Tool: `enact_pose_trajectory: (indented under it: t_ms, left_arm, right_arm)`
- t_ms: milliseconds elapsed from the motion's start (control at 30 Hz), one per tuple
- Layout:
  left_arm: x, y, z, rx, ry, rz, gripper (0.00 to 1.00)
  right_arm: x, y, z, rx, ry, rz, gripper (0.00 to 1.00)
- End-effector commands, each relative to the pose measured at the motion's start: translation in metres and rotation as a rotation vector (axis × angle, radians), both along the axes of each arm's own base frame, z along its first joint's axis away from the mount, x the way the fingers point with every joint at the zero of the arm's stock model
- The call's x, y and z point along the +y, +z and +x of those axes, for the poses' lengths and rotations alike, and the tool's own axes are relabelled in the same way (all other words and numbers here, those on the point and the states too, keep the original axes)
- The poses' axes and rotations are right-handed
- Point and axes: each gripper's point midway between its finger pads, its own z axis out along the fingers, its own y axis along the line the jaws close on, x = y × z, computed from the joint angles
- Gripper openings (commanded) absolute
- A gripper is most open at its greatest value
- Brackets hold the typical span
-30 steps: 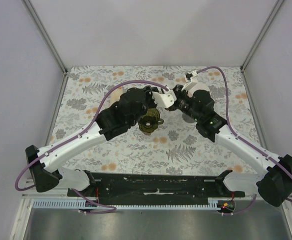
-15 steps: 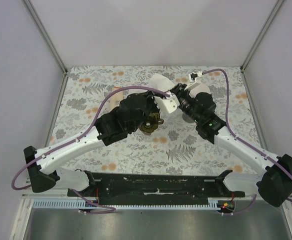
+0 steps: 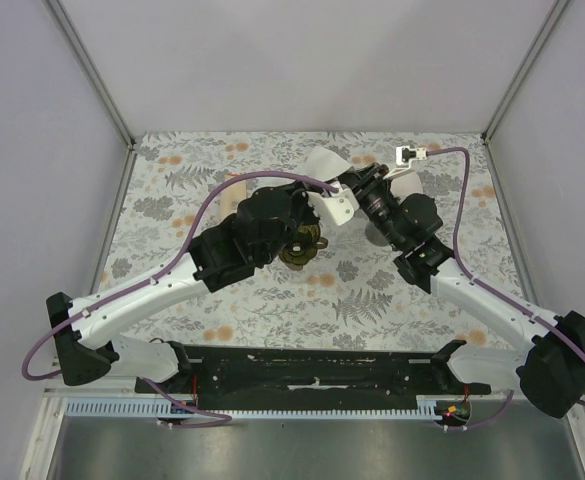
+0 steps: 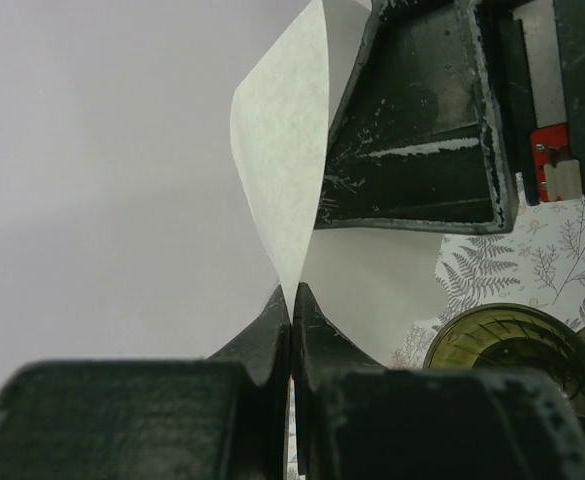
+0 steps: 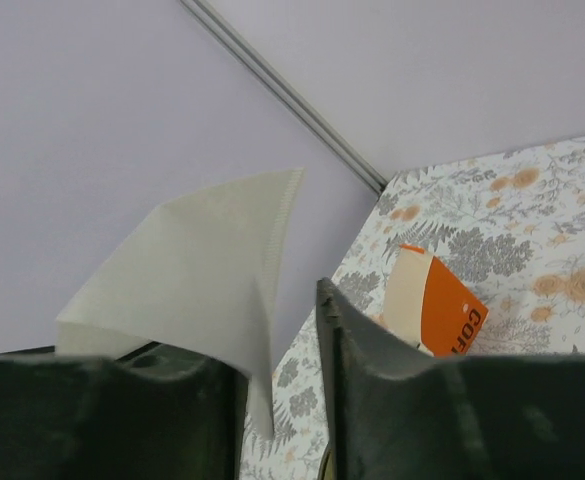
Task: Place the coffee filter in the dripper
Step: Place the coffee filter in the coffee dripper.
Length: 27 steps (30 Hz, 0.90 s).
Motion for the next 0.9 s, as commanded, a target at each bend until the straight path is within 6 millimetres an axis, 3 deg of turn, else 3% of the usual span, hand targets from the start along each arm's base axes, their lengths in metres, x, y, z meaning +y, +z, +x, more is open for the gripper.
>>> enact_pose_trajectory:
  t_ms: [0, 133, 267, 367, 567, 800, 833, 867]
  left_arm:
    - [0.002, 0.022, -0.011, 0.011, -0.018, -0.1, 0.02]
    - [0.003, 0.02, -0.012, 0.022, -0.013, -0.102, 0.02]
    - [0.007, 0.036, -0.005, -0.021, 0.03, -0.143, 0.03]
    - [0.009, 0.051, 0.0, -0.075, 0.045, -0.154, 0.27]
    - [0.005, 0.044, 0.001, -0.073, 0.031, -0.118, 0.43]
    - [0.005, 0.044, 0.01, -0.074, 0.062, -0.081, 0.48]
    - [0.006, 0.043, 0.011, -0.07, 0.066, -0.078, 0.46]
    - [0.008, 0.045, 0.013, -0.069, 0.079, -0.082, 0.38]
  right_arm:
    - [-0.01, 0.028, 0.006, -0.059, -0.052, 0.092, 0.28]
    - [-0.006, 0.031, 0.008, -0.064, -0.043, 0.092, 0.0]
    - [-0.001, 0.015, 0.013, 0.013, -0.039, 0.027, 0.0]
    - [0.005, 0.009, 0.009, 0.048, -0.006, -0.006, 0.0]
    - [0.021, 0.014, -0.003, 0.03, 0.089, -0.107, 0.0]
    - [0.03, 0.009, -0.011, 0.034, 0.13, -0.183, 0.0]
    - [0.031, 0.008, -0.011, 0.035, 0.132, -0.192, 0.0]
    - [0.031, 0.006, -0.012, 0.036, 0.135, -0.198, 0.0]
